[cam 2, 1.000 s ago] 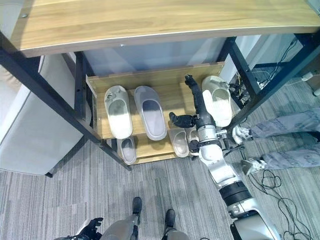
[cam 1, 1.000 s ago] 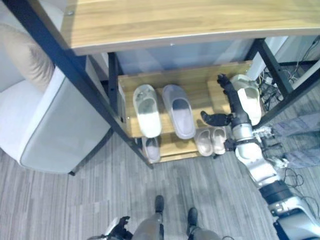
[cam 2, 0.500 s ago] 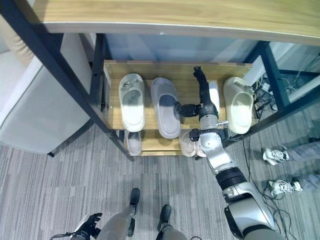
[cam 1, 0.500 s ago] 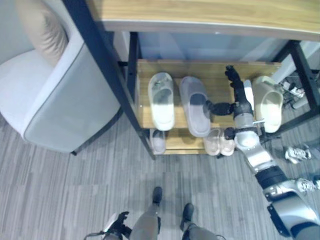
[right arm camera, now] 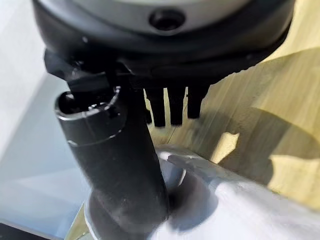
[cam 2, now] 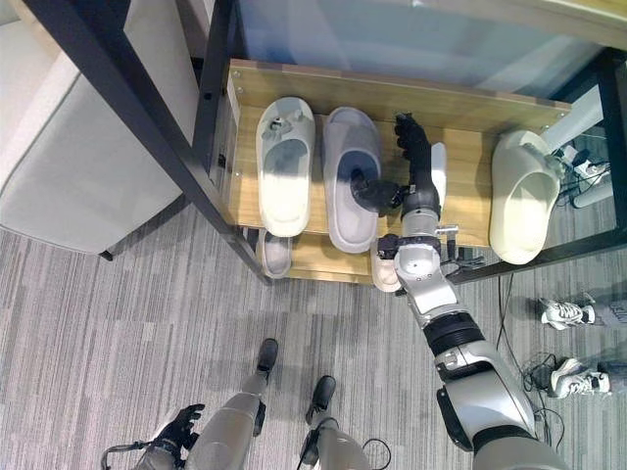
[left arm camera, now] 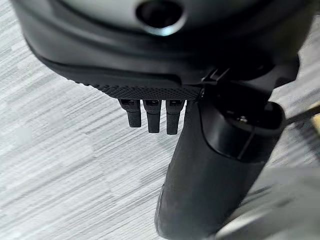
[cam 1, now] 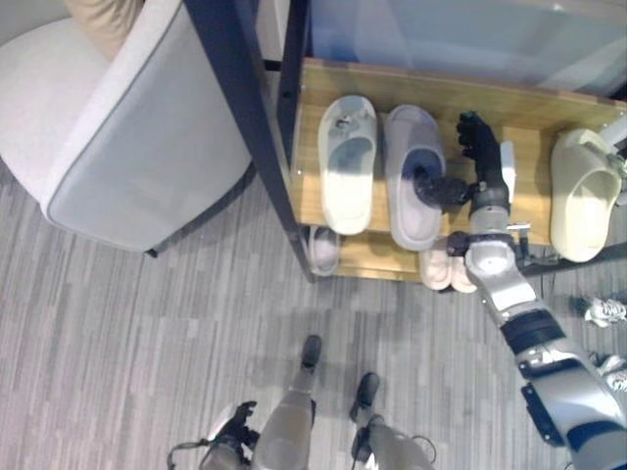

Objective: Arrange the slippers neatly on the shoe rack.

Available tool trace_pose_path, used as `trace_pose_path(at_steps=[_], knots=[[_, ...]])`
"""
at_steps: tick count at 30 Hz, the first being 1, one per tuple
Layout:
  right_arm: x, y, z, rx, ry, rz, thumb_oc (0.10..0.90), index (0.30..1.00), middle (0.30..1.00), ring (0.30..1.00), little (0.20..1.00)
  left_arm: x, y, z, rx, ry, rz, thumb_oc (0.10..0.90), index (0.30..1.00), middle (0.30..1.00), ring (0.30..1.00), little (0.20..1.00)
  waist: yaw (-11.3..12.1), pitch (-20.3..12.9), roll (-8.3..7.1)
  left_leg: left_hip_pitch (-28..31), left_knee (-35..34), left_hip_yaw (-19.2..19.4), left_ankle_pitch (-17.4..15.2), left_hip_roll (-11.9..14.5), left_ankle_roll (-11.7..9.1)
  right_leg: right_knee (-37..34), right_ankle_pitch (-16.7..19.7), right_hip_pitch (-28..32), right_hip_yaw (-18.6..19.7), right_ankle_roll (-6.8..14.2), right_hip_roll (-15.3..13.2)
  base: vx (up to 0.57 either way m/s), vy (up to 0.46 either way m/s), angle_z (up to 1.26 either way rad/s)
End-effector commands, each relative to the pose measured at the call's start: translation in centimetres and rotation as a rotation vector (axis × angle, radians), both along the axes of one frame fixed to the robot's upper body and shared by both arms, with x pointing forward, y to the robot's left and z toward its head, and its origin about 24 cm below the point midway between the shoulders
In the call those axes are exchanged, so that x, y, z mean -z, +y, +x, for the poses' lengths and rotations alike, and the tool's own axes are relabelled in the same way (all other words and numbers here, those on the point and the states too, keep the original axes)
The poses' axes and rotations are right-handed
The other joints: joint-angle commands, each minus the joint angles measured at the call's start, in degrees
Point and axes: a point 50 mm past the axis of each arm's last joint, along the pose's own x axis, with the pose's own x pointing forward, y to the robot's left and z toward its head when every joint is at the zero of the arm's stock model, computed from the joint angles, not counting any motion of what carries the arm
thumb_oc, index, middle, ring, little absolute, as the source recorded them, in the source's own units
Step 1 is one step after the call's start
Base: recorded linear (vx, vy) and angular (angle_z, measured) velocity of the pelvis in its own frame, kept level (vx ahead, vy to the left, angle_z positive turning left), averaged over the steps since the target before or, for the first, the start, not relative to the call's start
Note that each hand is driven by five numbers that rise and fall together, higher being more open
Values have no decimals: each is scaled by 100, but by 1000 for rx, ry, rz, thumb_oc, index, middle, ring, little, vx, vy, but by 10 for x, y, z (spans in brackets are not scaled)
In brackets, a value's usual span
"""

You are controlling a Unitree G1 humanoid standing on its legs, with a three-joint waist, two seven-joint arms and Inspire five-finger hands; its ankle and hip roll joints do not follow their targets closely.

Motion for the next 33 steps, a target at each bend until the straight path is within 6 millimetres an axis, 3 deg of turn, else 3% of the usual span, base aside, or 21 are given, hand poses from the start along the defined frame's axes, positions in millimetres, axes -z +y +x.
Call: trace_pose_path(at_steps=[1, 7, 9, 12, 15, 20, 25, 30, 31, 33], knots=[[-19, -2, -4, -27, -105, 13, 400, 300, 300, 300, 300, 4, -15, 0, -16, -3, -27, 800, 900, 900, 900, 900, 48, -194, -65, 344, 226, -284, -908, 50, -111, 38, -306, 73, 226, 262, -285, -4, 6, 4], [6, -6, -10, -3, -47, 53, 400, 300, 300, 300, 300, 4, -16, 0, -30, -3, -30, 800, 900, 900, 900, 900, -24, -193, -70, 406, 236, -245, -952, 47, -93, 42, -305, 103, 257, 261, -287, -2, 4, 1], [24, -15, -22, 71, -54, 181, 400, 300, 300, 300, 300, 7, -16, -7, -57, 17, -25, 800, 900, 900, 900, 900, -112, -250, -47, 533, 230, -191, -1019, 53, -71, 48, -317, 172, 330, 261, -284, 0, 0, 0], [27, -16, -27, 66, -63, 200, 400, 300, 300, 300, 300, 7, -16, -8, -62, 16, -25, 800, 900, 900, 900, 900, -143, -273, -42, 572, 232, -172, -1039, 57, -67, 55, -331, 195, 339, 261, -286, 0, 0, 0], [27, -10, -52, 17, -148, 249, 400, 300, 300, 300, 300, 10, -19, -15, -69, 31, -36, 800, 900, 900, 900, 900, -296, -479, -67, 781, 296, -93, -1183, 65, -37, 148, -431, 346, 401, 248, -299, 35, -12, -5], [28, -9, -74, -14, -185, 234, 400, 300, 300, 300, 300, 9, -18, -17, -72, 27, -42, 800, 900, 900, 900, 900, -452, -607, -106, 949, 525, -39, -1384, 82, -22, 340, -581, 498, 458, 221, -302, 22, -17, -15], [61, -10, -103, -86, -60, 222, 400, 300, 300, 300, 300, 14, -8, -37, -114, 78, -41, 800, 900, 900, 900, 900, -665, -793, -91, 1401, 751, 102, -1630, 153, 1, 789, -908, 762, 552, 177, -252, 46, -32, -13], [105, -17, -132, -156, 141, 264, 400, 300, 300, 300, 300, 18, 7, -60, -192, 135, -22, 800, 900, 900, 900, 900, -865, -1016, -18, 1793, 616, 149, -1635, 193, -11, 1016, -1048, 945, 576, 170, -234, 38, -38, -14], [105, -17, -132, -156, 142, 264, 400, 300, 300, 300, 300, 18, 7, -61, -192, 136, -22, 800, 900, 900, 900, 900, -866, -1019, -17, 1800, 609, 149, -1632, 193, -11, 1016, -1050, 949, 575, 170, -234, 39, -51, -4], [126, -24, -151, -149, 238, 284, 400, 300, 300, 300, 300, 19, 11, -73, -246, 157, -32, 800, 900, 900, 900, 900, -963, -1141, 42, 1929, 523, 167, -1592, 241, -54, 1051, -1087, 1013, 568, 161, -222, 39, -66, -2]])
